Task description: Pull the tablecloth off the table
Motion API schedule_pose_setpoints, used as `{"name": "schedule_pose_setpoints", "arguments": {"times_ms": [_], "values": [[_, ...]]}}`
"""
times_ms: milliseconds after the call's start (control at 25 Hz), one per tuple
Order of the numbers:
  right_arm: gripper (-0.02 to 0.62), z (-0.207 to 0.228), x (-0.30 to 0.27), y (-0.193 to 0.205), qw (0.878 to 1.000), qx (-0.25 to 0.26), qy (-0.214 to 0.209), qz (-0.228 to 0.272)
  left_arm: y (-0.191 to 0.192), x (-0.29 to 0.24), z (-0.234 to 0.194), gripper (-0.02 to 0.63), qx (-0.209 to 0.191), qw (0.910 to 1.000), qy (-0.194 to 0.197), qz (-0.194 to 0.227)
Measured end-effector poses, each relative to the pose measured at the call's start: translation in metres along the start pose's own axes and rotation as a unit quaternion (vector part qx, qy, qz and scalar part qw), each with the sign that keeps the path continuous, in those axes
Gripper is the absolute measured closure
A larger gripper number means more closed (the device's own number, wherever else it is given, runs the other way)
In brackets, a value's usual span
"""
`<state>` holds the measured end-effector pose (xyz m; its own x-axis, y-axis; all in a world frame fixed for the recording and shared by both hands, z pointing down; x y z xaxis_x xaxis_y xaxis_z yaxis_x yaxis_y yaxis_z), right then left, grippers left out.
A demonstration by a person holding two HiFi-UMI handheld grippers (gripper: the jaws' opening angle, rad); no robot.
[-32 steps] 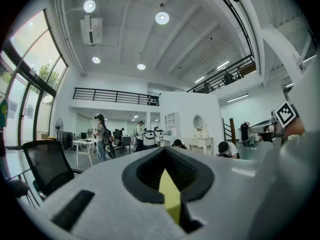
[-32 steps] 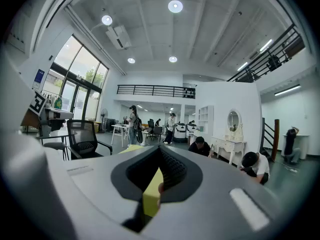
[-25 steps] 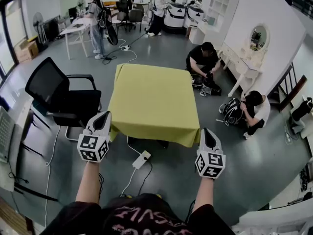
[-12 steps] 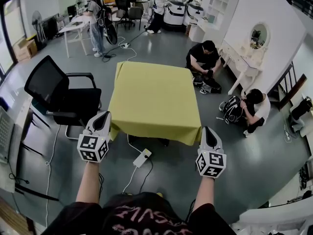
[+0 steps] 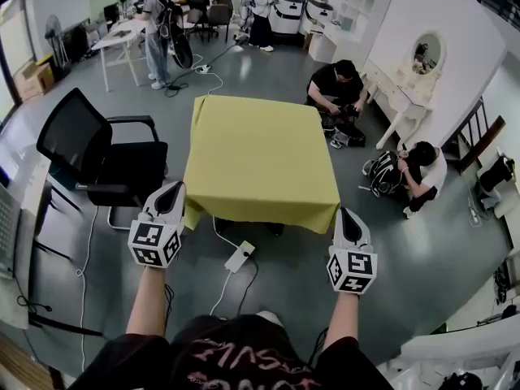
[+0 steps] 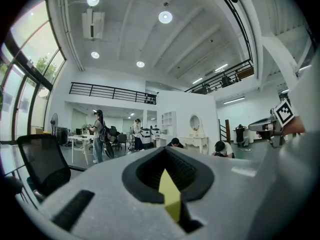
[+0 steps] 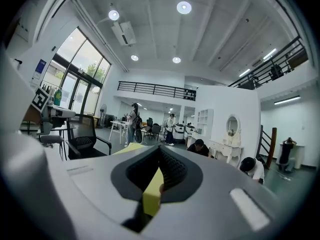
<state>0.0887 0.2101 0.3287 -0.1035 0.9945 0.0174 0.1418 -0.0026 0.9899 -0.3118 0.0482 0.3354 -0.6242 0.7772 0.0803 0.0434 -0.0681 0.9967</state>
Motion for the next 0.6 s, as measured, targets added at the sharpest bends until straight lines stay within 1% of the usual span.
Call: {"name": "schedule_pose_setpoints", "arguments": {"times_ms": [120,280,400,600], "values": [[0.586,-0.002,-0.002,0.003,1.0,-0.004,0.01,-0.005,0.008,-0.006,-0.007,0.603,0.008,0.9999,0.005,-0.007],[0.586,0.009,-0.014,0.013,1.0,-0.011,0.018,-0.004,0.018,-0.022,-0.008,0.603,0.009,0.9999,0.008,-0.008],[0.586,0.022,-0.037,0.018,1.0,-0.009,0.009,-0.005,0.02,-0.045,-0.007,0.603,0.007,0.9999,0.004,-0.011],[0.586,0.064,-0.092,0.038,1.0,-0.01,-0.014,-0.013,0.031,-0.098,0.003,0.603,0.001,0.9996,-0.012,-0.025]]}}
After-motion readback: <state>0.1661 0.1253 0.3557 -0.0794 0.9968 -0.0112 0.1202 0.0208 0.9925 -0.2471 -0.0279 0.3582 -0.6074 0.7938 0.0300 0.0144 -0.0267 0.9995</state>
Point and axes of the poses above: the fingertips, and each gripper's own axes: x backward along the fingers, z to its right, y out of its underside, the point moved 9 cm from there along x, backward along the fingers, and after that the axes turned 7 degrees about z, right-handed, at the moved point
